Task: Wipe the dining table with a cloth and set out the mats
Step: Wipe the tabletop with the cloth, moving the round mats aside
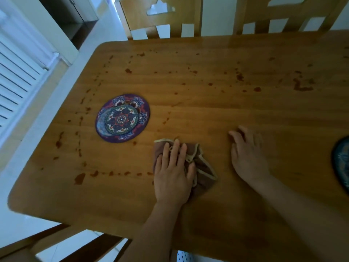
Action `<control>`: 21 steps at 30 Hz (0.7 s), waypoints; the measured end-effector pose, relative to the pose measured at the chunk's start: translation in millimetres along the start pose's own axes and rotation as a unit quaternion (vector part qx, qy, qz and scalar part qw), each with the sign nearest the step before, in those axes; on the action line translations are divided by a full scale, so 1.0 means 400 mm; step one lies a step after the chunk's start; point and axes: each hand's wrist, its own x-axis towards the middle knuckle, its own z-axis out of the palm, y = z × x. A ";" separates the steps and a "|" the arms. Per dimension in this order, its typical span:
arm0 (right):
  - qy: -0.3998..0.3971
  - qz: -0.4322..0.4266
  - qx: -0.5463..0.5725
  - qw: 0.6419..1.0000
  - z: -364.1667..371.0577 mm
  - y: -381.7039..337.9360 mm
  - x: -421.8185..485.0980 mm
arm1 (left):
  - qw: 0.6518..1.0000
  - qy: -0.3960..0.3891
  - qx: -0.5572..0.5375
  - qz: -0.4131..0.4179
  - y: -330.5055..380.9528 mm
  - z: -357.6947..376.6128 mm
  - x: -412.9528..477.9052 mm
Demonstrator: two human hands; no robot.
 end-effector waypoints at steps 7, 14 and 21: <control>0.036 0.008 -0.039 0.999 0.035 -0.020 0.003 | 0.996 0.009 -0.010 -0.088 -0.037 -0.026 0.199; 0.059 0.006 -0.060 0.996 0.051 -0.013 0.009 | 0.998 0.005 -0.034 -0.048 -0.008 -0.023 0.415; 0.092 0.025 -0.025 0.995 0.064 -0.010 0.016 | 0.993 -0.015 -0.033 0.108 0.108 -0.004 0.447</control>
